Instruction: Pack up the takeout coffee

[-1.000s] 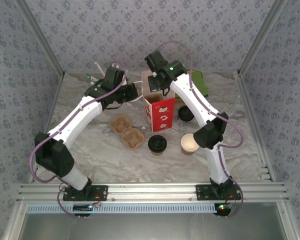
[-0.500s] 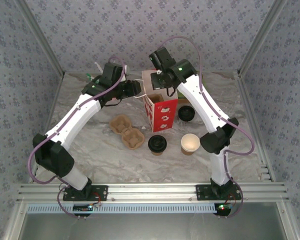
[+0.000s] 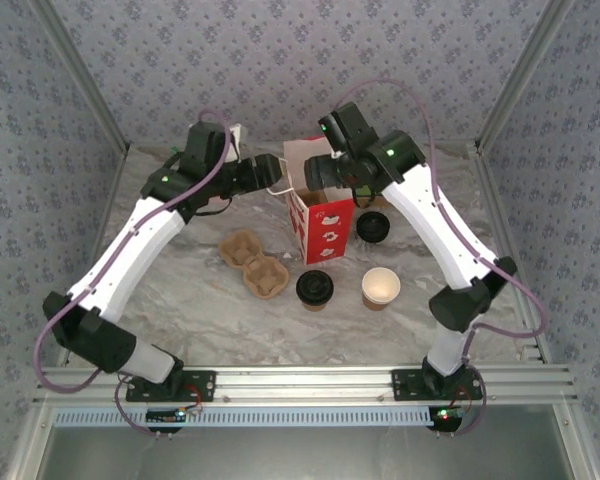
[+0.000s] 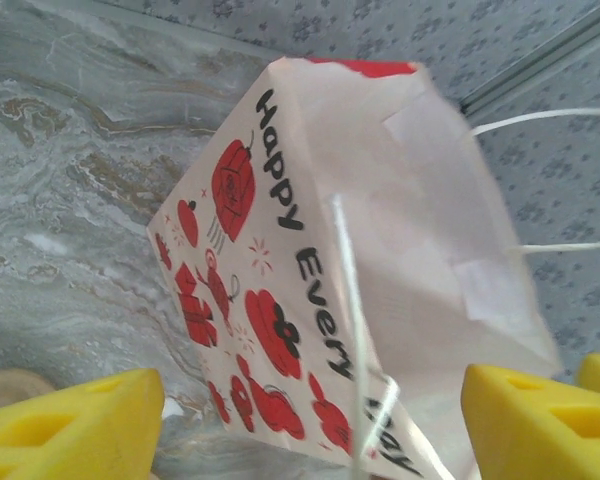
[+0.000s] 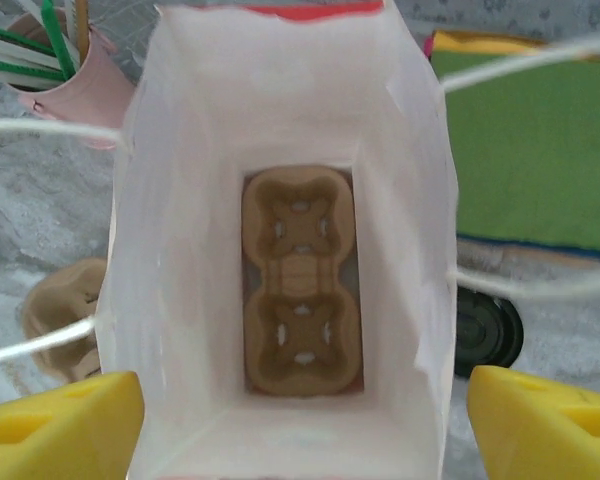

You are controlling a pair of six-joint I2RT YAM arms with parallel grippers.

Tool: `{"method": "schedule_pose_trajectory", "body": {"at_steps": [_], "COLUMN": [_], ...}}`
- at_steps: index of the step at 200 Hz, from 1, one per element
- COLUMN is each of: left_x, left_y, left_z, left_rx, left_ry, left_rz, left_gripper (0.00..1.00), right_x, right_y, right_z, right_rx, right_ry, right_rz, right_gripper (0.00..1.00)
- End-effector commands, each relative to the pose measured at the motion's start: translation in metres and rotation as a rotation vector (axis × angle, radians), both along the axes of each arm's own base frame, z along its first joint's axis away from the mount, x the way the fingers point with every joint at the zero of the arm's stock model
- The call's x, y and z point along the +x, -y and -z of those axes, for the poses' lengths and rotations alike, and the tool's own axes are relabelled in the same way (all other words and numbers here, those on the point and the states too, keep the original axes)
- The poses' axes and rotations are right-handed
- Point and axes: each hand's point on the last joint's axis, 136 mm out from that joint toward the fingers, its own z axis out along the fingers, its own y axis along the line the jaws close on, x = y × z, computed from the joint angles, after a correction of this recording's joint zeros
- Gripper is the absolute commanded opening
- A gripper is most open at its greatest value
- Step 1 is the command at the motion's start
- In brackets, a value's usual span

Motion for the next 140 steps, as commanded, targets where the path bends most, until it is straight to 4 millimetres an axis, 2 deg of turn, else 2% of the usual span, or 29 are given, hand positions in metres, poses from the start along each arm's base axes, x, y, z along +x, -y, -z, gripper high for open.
{"method": "schedule_pose_trajectory", "body": {"at_steps": [1,12,24,39,82,140], "left_x": [-0.023,-0.031,-0.039,-0.054,-0.088,-0.122], "left_y": [-0.006,-0.007,-0.008,-0.010,-0.029,-0.059], "left_z": [-0.022,-0.022,-0.020,-0.008,0.024,0.082], "left_rx": [-0.029,-0.033,-0.033,-0.007,0.029,0.063], "left_ry": [0.033,0.034,0.032,0.002,-0.053,-0.150], "left_rz": [0.015,0.019,0.022,0.033,0.007,-0.057], "left_gripper": [0.82,0.82,0.88,1.00,1.00,1.00], "right_x": [-0.023,-0.034,-0.046,-0.061,-0.103,-0.151], "right_y": [0.005,0.009,0.013,0.019,0.027,0.011], "right_z": [-0.003,-0.001,0.003,0.009,0.034,0.093], "right_rx": [0.031,0.030,0.028,0.021,-0.038,-0.094], "right_ry": [-0.011,-0.013,-0.025,-0.049,-0.151,-0.356], "right_rz": [-0.031,-0.041,-0.053,-0.055,-0.073,-0.079], "right_gripper": [1.00,1.00,1.00,1.00,1.00,1.00]}}
